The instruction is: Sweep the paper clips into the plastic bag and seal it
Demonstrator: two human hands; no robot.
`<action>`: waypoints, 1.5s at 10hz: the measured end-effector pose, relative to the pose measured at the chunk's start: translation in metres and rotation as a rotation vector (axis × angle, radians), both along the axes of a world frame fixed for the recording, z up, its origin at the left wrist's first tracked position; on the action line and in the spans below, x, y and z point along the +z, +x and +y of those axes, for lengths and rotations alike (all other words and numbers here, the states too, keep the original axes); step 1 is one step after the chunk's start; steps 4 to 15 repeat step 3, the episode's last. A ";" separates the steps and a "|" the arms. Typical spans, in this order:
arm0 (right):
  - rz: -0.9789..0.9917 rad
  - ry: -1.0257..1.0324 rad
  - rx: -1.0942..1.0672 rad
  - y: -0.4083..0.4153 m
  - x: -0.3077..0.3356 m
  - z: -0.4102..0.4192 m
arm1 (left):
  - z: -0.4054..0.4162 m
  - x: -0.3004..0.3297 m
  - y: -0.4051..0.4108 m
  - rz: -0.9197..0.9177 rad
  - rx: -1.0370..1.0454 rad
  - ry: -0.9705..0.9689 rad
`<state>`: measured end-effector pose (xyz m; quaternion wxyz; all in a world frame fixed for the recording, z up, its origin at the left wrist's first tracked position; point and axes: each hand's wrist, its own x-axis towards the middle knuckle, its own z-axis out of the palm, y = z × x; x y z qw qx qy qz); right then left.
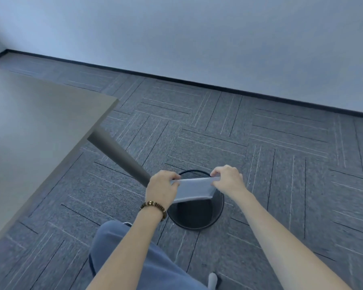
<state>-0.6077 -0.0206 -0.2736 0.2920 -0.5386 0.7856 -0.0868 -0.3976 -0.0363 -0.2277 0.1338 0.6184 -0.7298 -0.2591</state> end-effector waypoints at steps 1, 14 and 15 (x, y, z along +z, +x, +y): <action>0.001 0.067 0.024 0.006 -0.013 -0.006 | -0.002 -0.006 0.002 0.018 0.003 0.005; -0.130 -0.003 -0.013 0.018 -0.020 -0.013 | -0.009 -0.003 0.013 0.039 0.055 -0.012; -0.130 -0.003 -0.013 0.018 -0.020 -0.013 | -0.009 -0.003 0.013 0.039 0.055 -0.012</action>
